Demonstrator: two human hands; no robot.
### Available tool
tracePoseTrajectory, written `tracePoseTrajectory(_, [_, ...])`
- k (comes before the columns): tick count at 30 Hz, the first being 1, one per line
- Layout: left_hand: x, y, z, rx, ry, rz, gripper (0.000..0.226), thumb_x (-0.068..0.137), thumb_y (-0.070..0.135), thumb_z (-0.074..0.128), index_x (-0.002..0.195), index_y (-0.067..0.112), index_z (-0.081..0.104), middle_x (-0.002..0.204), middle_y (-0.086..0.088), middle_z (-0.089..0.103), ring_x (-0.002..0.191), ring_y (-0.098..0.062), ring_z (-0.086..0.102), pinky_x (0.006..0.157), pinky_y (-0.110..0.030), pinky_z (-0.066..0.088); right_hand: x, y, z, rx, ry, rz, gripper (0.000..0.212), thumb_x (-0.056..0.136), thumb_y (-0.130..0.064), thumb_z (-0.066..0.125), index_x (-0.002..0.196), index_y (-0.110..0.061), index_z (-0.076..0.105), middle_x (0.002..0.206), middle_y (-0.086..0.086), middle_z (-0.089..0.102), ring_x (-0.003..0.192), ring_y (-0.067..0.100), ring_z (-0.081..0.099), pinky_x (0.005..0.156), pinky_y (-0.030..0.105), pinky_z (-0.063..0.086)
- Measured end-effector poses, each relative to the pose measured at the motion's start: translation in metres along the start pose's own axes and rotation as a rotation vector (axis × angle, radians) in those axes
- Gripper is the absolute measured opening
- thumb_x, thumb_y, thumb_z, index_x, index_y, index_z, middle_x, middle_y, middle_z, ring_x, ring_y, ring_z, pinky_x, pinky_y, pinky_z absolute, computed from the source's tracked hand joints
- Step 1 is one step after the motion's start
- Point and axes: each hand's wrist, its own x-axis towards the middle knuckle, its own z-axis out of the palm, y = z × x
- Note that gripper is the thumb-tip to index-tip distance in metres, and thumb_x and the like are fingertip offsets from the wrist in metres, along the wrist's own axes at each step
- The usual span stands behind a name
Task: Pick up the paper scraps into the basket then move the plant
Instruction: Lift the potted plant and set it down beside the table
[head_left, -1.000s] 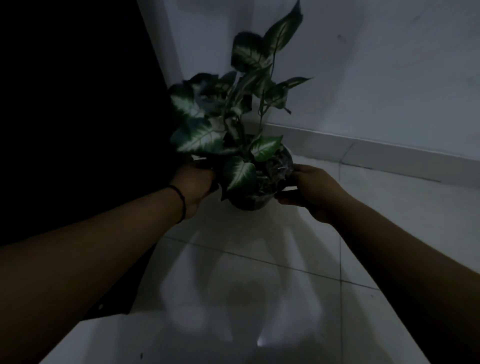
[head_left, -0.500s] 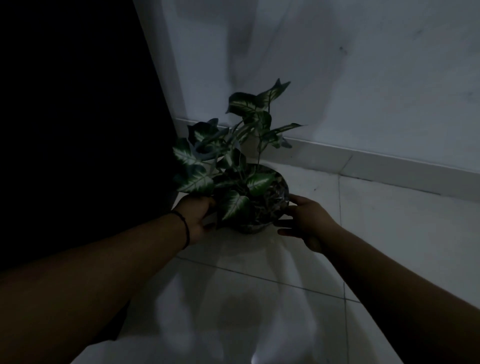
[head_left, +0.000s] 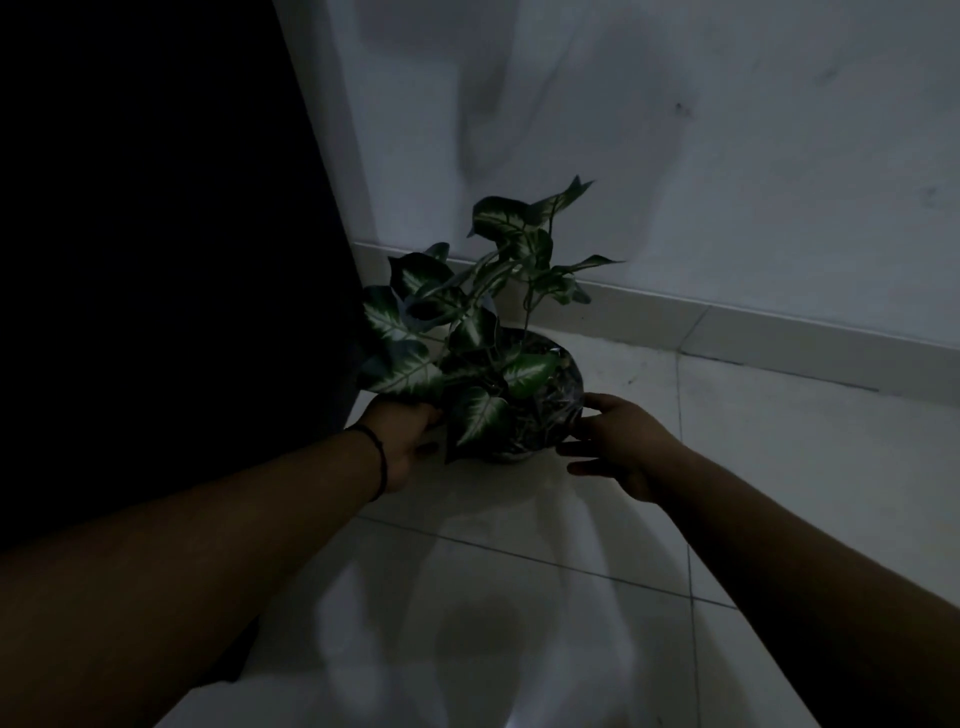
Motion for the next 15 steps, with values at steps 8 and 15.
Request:
tracePoseTrajectory(8, [-0.004,0.011,-0.004,0.030,0.008,0.076,0.039,0.090,-0.010,0.039,0.124,0.003,0.052,0.114,-0.014,0.061,0.090,-0.025,0.059,0.082,-0.037,0.049,-0.007,-0.002,0.001,-0.138,-0.060,0.035,0.058,0.094,-0.006,0.049,0.146,-0.020,0.028,0.114,0.011,0.055,0.087,0.027,0.063,0.081,0.044,0.053])
tracePoseTrajectory(15, [-0.014,0.012,-0.001,0.566,0.118,0.088,0.029,0.097,0.006,0.037,0.119,0.008,0.055,0.125,-0.006,0.052,0.114,-0.025,0.052,0.094,-0.034,0.043,-0.013,-0.003,-0.006,-0.398,0.010,0.011,0.056,0.094,-0.018,0.052,0.144,-0.010,0.029,0.127,0.018,0.058,0.092,0.026,0.061,0.082,0.043,0.052])
